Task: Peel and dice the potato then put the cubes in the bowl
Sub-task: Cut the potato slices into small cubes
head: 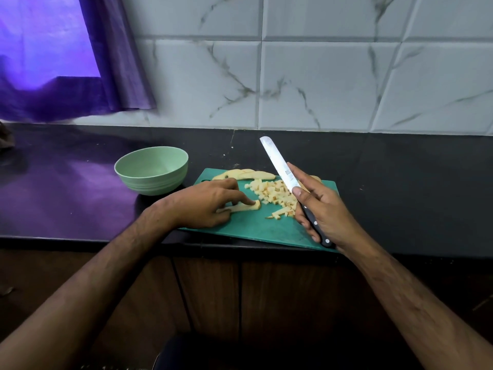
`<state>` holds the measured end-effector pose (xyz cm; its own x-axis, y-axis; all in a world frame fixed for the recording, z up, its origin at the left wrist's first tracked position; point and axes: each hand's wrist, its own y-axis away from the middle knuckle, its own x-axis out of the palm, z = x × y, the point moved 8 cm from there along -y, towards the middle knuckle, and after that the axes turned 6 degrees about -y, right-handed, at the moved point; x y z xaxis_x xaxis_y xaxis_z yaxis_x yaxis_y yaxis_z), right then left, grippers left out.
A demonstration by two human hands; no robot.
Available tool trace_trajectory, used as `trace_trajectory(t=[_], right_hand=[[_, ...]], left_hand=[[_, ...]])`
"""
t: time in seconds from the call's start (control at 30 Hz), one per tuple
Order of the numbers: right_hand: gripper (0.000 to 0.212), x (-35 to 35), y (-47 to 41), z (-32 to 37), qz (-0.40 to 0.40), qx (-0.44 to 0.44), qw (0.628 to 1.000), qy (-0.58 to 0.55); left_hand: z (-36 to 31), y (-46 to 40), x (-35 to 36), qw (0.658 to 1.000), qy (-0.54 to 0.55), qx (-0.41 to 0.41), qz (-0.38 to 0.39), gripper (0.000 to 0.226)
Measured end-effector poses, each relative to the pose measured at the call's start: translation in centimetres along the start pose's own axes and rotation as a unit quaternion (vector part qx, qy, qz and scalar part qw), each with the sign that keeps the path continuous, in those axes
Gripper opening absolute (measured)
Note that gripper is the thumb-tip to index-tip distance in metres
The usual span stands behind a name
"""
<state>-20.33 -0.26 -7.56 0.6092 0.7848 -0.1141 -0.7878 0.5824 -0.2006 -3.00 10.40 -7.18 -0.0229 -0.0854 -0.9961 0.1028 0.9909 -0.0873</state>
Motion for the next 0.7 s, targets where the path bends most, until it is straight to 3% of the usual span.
trace_trajectory(t=[0.13,0.4,0.7], right_hand=[[0.049,0.0,-0.1,0.0,-0.001,0.000,1.000,0.001],[0.049,0.0,-0.1,0.0,-0.002,-0.002,1.000,0.004],[0.049,0.1,0.0,0.1,0.000,-0.004,1.000,-0.002]], left_hand=[[0.1,-0.7,0.0,0.996,-0.019,-0.060,-0.063,0.033],[-0.3,-2.9,0.2,0.984,0.043,-0.140,-0.104,0.013],[1.2,-3.3,-0.8,0.979,0.054,-0.156,-0.120,0.025]])
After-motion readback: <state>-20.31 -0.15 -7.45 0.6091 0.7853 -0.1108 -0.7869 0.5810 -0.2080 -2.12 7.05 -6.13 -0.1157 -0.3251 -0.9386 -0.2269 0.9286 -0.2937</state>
